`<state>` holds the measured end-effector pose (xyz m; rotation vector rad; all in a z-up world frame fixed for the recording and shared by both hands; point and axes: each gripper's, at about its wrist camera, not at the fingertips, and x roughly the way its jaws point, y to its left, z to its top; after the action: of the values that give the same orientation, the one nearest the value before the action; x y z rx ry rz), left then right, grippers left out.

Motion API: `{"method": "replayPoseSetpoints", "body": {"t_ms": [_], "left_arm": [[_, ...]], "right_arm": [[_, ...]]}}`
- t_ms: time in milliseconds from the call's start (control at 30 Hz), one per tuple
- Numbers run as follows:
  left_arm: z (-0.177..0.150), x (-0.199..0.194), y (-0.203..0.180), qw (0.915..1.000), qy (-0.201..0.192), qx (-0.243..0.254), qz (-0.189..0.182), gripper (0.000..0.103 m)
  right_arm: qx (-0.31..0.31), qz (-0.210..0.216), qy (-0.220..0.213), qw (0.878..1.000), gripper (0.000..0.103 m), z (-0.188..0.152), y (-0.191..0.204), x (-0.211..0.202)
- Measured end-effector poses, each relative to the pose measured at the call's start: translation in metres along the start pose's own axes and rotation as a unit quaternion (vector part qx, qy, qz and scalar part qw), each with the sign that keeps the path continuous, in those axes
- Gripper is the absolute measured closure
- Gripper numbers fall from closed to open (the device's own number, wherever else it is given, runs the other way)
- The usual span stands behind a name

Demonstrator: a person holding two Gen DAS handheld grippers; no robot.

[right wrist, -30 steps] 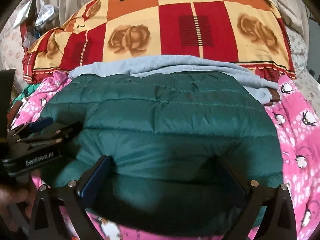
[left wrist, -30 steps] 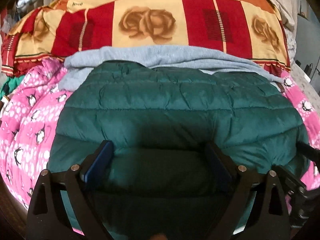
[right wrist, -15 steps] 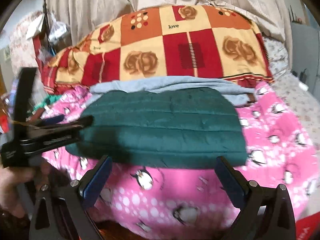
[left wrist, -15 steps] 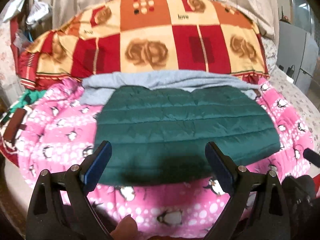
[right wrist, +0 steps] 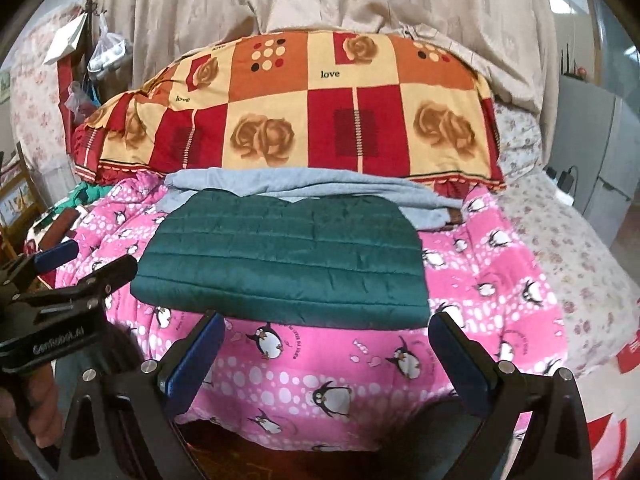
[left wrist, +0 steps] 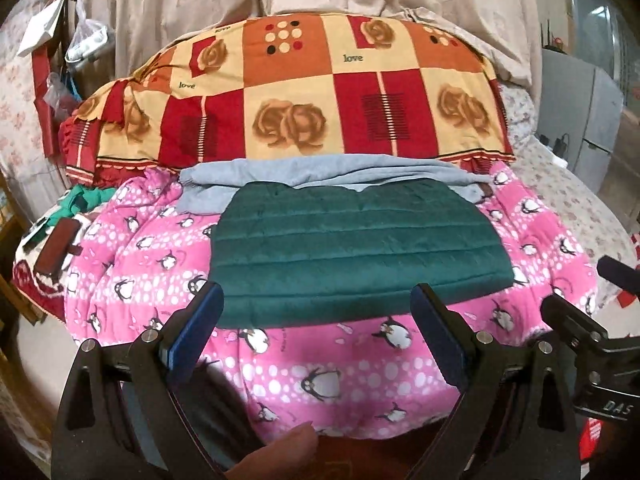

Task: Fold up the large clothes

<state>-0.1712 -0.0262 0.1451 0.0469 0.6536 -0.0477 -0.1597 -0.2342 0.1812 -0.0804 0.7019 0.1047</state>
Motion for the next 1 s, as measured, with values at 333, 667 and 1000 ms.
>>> {"method": "replayPoseSetpoints", "body": {"t_ms": [333, 667, 1000], "left_arm": [[0.005, -0.021, -0.003, 0.9999, -0.011, -0.003, -0.003, 0.008], [0.005, -0.024, -0.002, 0.9999, -0.011, -0.005, -0.002, 0.008], [0.004, -0.025, -0.002, 0.9999, -0.013, -0.007, 0.000, 0.008]], "right_arm": [[0.007, 0.001, -0.006, 1.000, 0.001, 0.002, -0.004, -0.014], [0.009, 0.007, -0.003, 1.000, 0.001, -0.001, -0.001, -0.015], [0.009, 0.007, -0.001, 1.000, 0.001, -0.001, -0.001, -0.016]]}}
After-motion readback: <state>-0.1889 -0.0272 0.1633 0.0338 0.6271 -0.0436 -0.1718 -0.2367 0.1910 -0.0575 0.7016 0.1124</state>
